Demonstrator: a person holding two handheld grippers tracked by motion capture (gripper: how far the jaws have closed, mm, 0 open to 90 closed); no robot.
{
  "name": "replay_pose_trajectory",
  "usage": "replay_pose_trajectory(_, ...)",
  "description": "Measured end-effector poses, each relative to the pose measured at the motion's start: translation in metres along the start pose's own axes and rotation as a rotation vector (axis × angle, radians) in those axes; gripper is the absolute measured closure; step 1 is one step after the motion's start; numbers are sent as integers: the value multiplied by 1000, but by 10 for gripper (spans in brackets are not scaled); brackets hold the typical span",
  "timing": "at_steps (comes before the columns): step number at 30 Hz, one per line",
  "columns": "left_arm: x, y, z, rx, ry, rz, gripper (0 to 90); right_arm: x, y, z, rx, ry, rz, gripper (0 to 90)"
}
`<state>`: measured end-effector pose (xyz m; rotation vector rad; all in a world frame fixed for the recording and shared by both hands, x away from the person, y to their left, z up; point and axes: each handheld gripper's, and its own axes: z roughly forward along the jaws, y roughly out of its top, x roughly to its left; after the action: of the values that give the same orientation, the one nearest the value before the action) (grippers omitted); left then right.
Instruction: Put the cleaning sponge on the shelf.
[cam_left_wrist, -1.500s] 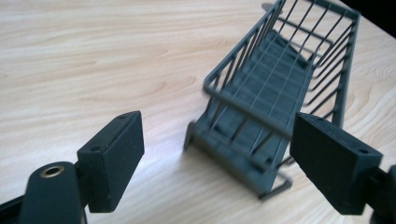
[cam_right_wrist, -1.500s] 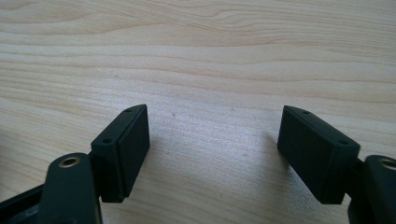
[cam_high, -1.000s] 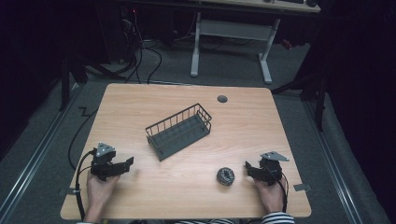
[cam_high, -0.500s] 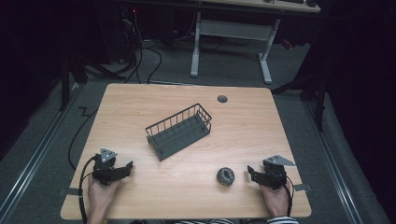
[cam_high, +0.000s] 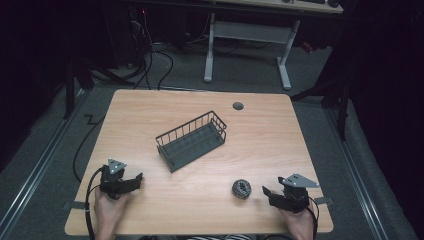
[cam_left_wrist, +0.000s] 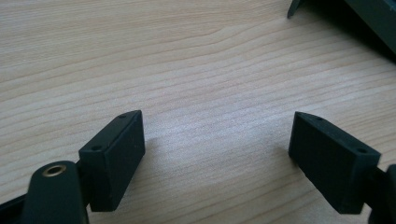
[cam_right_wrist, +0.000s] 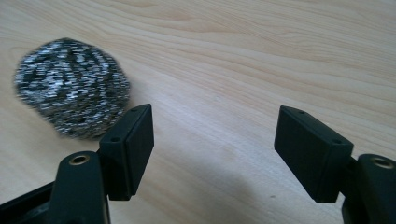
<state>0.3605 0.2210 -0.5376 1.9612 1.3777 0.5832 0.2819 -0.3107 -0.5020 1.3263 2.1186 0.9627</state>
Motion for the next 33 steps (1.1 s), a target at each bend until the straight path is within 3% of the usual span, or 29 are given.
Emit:
replay_pose_trajectory(12, 0, 0, 0, -1, 3, -1, 186, 31, 8, -9, 0, 117, -90, 279)
replay_pose_trajectory(19, -1, 0, 0, -1, 3, -1, 185, 47, 18, 7, 17, 205, -124, 267)
replay_pose_trajectory(28, -1, 0, 0, -1, 3, -1, 185, 57, 25, 30, 44, 225, -144, 271)
replay_pose_trajectory(33, -1, 0, 0, -1, 3, -1, 185, 58, 26, 36, 31, 219, -133, 298)
